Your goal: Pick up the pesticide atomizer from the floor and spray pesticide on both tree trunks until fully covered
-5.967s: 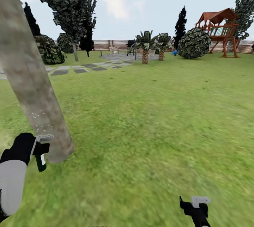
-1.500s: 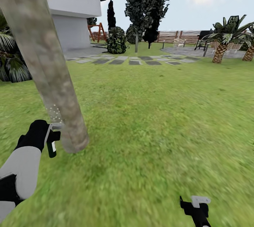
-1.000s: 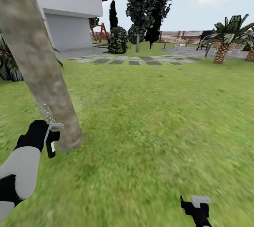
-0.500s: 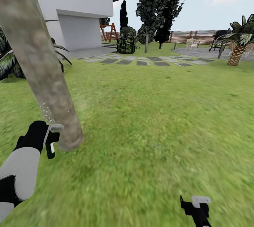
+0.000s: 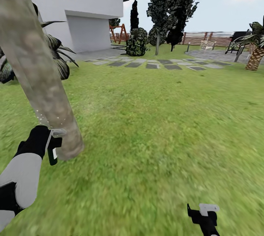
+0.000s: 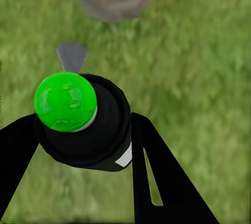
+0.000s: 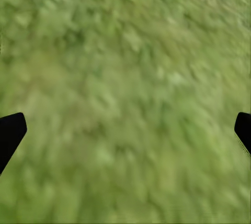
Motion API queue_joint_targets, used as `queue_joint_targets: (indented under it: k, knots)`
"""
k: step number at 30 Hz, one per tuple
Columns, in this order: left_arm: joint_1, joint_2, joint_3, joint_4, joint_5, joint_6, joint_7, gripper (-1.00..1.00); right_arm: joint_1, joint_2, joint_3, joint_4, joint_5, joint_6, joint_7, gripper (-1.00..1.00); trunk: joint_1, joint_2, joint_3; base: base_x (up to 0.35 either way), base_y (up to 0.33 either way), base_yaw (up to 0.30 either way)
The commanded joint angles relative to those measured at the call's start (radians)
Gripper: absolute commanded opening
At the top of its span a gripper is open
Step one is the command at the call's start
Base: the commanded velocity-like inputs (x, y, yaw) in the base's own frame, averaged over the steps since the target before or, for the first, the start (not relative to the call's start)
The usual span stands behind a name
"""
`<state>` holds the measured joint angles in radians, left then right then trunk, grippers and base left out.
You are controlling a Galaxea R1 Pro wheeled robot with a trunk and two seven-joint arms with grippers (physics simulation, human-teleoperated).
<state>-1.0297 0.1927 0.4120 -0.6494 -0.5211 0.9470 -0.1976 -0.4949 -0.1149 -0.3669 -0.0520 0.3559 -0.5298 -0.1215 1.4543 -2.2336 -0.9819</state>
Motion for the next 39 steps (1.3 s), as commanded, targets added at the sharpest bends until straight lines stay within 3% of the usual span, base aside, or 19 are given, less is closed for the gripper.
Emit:
queue_joint_targets:
  k: [1, 7, 21, 31, 39]
  knots:
    - [-0.001, -0.001, 0.004, -0.001, -0.011, 0.003, -0.009, -1.00, -0.001, 0.000, -0.004, 0.001, 0.011, -0.003, -0.006, 1.00, 0.000, 0.000, -0.001, 0.089, -0.266, 0.275]
    - [-0.001, -0.001, 0.004, -0.001, -0.012, 0.003, -0.009, -1.00, -0.001, 0.000, -0.004, 0.001, 0.011, -0.003, -0.006, 1.00, 0.000, 0.000, -0.001, 0.137, -0.257, 0.273]
    - [-0.001, -0.002, 0.004, -0.001, -0.011, 0.003, -0.009, -1.00, -0.001, 0.000, -0.004, 0.001, 0.011, -0.003, -0.006, 1.00, 0.000, 0.000, -0.001, 0.216, -0.202, 0.016]
    - [-0.006, 0.004, 0.006, -0.003, -0.012, 0.005, -0.009, -1.00, -0.001, 0.000, -0.004, 0.001, 0.011, -0.003, -0.006, 1.00, 0.000, 0.000, -0.001, -0.092, -0.145, 0.254]
    - [-0.020, -0.009, 0.008, -0.005, -0.009, 0.014, 0.019, -1.00, -0.001, 0.000, -0.004, 0.001, 0.011, -0.003, -0.006, 1.00, 0.000, 0.000, -0.001, 0.076, -0.001, 0.181]
